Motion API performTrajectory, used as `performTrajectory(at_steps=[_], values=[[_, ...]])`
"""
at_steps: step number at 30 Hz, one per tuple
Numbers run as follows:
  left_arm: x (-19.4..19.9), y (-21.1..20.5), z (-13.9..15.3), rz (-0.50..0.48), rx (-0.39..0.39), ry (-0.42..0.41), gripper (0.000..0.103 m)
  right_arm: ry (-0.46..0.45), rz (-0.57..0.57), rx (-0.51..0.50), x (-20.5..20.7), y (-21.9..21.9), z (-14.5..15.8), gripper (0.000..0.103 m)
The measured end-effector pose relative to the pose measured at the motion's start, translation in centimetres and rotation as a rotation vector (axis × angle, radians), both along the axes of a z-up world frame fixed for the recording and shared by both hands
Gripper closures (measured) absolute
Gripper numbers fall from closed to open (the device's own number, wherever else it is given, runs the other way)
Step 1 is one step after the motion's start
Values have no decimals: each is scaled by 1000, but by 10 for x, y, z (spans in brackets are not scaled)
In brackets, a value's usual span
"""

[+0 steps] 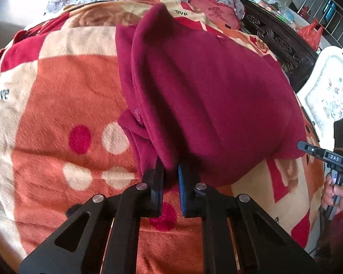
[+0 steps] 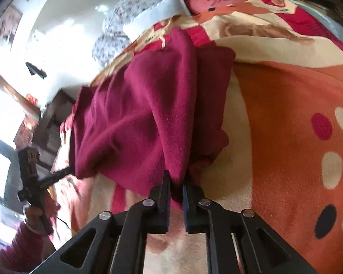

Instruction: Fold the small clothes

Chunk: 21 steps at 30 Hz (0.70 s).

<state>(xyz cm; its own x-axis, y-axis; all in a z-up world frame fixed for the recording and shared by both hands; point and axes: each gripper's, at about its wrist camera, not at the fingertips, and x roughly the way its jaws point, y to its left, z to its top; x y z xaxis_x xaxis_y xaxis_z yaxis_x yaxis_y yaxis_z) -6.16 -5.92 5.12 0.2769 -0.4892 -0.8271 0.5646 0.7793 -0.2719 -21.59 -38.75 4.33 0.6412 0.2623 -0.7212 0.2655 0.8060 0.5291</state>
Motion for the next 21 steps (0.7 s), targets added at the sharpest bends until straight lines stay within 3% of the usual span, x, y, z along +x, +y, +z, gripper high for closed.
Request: performTrajectory(at_steps=[4,8,11,14,18,21], values=[[4,11,31,-16,-36,-32,95,-62,-9,-14,-11,-5,31,97],[8,27,49,-18,-63,-34,95,-63,27,-100,-21,-5,61,101],[3,25,33,-27,-3,-29,95,-28,3,-159,-33,-18,61,103],[2,24,6,2,24,12,95,8,-16,-94,-41,-31,43,103],[5,24,-5,29,14,27,95,31,10,-53,-41,-25,34,103],[4,23,-6,28,20,18,94,70,58,-144,-27,-7,33,102]])
